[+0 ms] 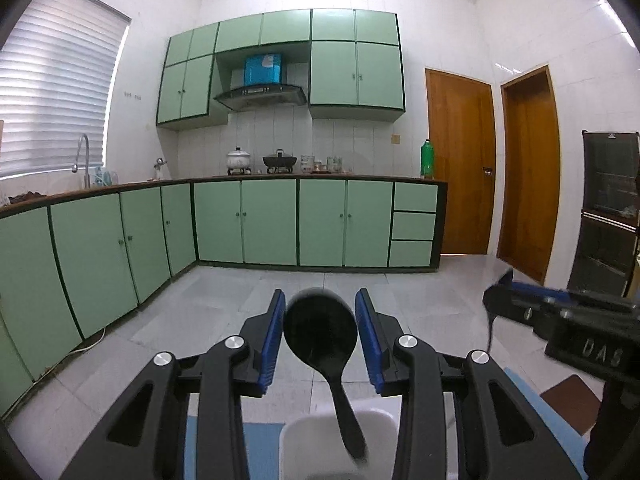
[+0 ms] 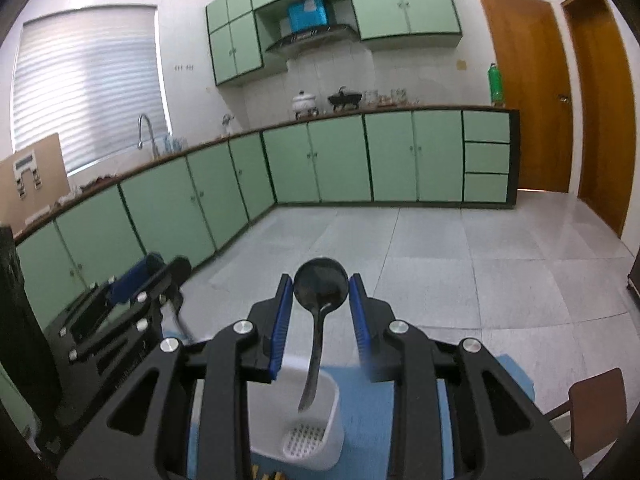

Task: Organize utensils
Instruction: 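Lower both spoons into the white holder and open both tools, then grasp one plain wooden chopstick by its tip with the right tool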

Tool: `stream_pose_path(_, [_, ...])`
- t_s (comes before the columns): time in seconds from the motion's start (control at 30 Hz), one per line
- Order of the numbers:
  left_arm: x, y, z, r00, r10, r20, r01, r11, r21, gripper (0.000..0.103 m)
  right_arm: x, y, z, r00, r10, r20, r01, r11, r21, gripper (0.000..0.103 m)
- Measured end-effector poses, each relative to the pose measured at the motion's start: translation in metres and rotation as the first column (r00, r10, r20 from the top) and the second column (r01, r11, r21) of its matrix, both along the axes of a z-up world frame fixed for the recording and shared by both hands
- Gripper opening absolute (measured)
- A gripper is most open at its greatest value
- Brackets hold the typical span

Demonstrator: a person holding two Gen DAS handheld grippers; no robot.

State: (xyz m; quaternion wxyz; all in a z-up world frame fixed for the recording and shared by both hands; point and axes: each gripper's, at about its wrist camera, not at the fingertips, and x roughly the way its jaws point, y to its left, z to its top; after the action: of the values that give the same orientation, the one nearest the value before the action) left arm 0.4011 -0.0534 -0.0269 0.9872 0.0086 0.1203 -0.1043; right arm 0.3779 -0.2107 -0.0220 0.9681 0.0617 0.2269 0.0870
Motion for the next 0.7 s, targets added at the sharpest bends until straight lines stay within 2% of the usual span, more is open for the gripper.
stream_pose_path(0.07, [-0.005, 0.004, 0.000, 1.000, -0.005, -0.006, 0.005, 1.000, -0.012, 0.042, -0.005, 0.001, -0.002, 1.000, 0.001, -0.003, 0.000, 1.000, 0.007, 0.031])
stream_pose_path(0.2, [-0.026, 0.013, 0.005, 1.000, 0.000, -0.020, 0.000, 1.000, -0.031, 0.052, -0.022, -0.006, -0.002, 1.000, -0.022, -0.018, 0.023, 0.999, 0.043, 0.052])
stream_pose_path(0.4, [-0.084, 0.029, -0.005, 0.992, 0.013, -0.125, -0.018, 0.999, -0.040, 0.067, -0.076, -0.014, -0.019, 0.996, -0.027, -0.084, 0.031, 0.998, 0.046, 0.078])
stream_pose_path(0.53, [-0.133, 0.032, -0.030, 0.972, 0.023, -0.233, -0.024, 1.000, -0.003, 0.077, -0.131, -0.013, -0.049, 0.984, -0.012, -0.175, 0.017, 1.000, 0.024, 0.086])
stream_pose_path(0.6, [-0.154, 0.032, -0.045, 0.956, 0.006, -0.293, -0.011, 1.000, -0.016, 0.078, -0.160, -0.009, -0.070, 0.971, -0.001, -0.240, 0.009, 0.999, 0.034, 0.086])
stream_pose_path(0.7, [-0.188, 0.028, -0.075, 0.926, 0.009, -0.378, -0.004, 1.000, 0.015, 0.078, -0.189, -0.001, -0.089, 0.952, -0.002, -0.306, 0.013, 0.999, 0.033, 0.086])
